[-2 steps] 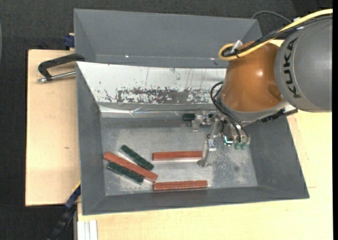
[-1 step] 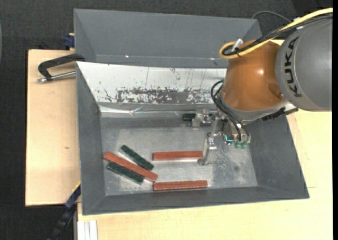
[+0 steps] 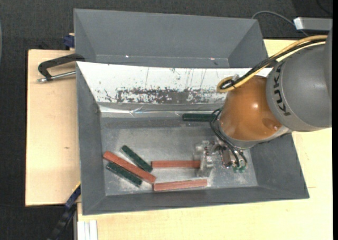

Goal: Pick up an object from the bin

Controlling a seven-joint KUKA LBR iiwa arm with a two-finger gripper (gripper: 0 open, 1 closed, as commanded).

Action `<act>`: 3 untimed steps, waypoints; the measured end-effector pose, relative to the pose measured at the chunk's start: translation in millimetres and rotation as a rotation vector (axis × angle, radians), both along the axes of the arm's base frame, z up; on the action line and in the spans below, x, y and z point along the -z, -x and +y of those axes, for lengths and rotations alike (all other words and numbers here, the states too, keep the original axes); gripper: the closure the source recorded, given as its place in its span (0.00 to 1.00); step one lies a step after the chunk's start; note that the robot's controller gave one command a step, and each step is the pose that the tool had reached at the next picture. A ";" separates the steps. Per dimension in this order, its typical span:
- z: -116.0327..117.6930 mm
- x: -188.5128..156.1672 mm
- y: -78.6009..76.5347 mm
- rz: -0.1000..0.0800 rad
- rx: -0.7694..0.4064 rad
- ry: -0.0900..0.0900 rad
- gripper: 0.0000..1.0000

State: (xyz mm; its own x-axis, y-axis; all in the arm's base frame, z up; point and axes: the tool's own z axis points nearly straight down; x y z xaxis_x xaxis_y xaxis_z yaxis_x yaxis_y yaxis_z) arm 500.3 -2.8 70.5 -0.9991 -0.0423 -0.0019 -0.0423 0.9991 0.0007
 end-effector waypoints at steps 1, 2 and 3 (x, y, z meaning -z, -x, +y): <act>0.1 0.0 -0.1 0.000 0.000 0.000 1.00; 1.5 -117.9 -40.2 -0.003 0.012 0.000 1.00; 1.5 -117.9 -40.1 -0.003 0.012 0.000 0.00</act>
Offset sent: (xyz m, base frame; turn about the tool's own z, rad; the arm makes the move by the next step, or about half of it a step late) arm 0.0388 0.0010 0.1168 0.0112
